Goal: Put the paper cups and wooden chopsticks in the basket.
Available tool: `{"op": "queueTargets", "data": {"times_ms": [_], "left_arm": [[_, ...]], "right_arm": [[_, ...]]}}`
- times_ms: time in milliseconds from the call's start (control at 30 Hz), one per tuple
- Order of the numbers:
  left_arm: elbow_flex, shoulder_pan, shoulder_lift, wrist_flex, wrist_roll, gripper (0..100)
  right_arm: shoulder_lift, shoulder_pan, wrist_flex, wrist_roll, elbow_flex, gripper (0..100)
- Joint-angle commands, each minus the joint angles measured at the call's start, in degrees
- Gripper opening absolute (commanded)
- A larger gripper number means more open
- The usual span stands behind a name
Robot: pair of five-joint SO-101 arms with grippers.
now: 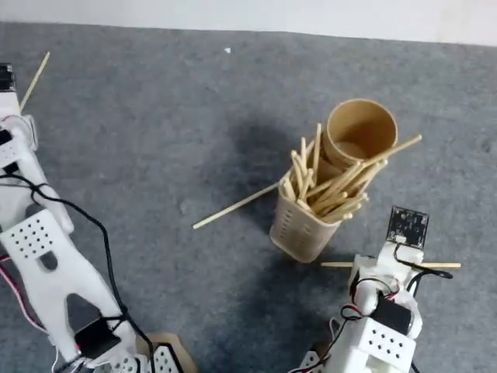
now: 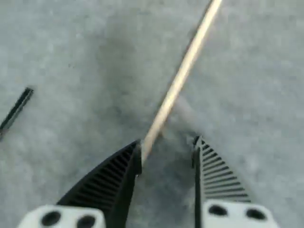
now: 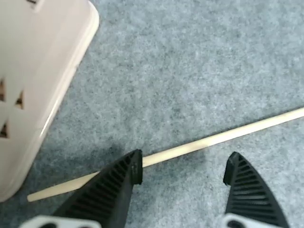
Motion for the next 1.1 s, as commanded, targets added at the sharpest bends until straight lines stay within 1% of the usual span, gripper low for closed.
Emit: {"op": "queueTargets", "data": {"times_ms": [0,100,200,533,600,733,800,1000,1067], "left_arm": [[-19.4,-3.1,10.1,-0.9,-0.3,20],[-28.0,-4.6,14.3,-0.2,-0.3,20],[-32.8,-4.6,16.7,2.1,-0.5,20],[-33.0,-4.3,24.5,7.0,-0.5,20],[-33.0,-4.2,25.5,9.5,-0.5,15],[-33.0,-4.1,26.0,12.7,-0.5,0],[-33.0,-4.0,26.0,14.3,-0.5,2],[-33.6,-2.8,25.5,21.5,-0.3,1],[-35.9,-1.8,24.5,25.8,-0.3,1]], "right_arm": [[-0.5,-0.6,-0.9,0.4,-0.1,28.8],[-0.5,-0.6,-0.9,0.4,-0.1,28.8],[-0.5,-0.6,-0.9,0.4,-0.1,28.8],[-0.5,-0.6,-0.9,0.4,-0.1,28.8],[-0.5,-0.6,-0.9,0.4,-0.1,28.8],[-0.5,-0.6,-0.9,0.4,-0.1,28.8],[-0.5,-0.6,-0.9,0.4,-0.1,28.8],[-0.5,-0.6,-0.9,0.4,-0.1,28.8],[-0.5,-0.6,-1.0,0.4,-0.1,28.8]]}}
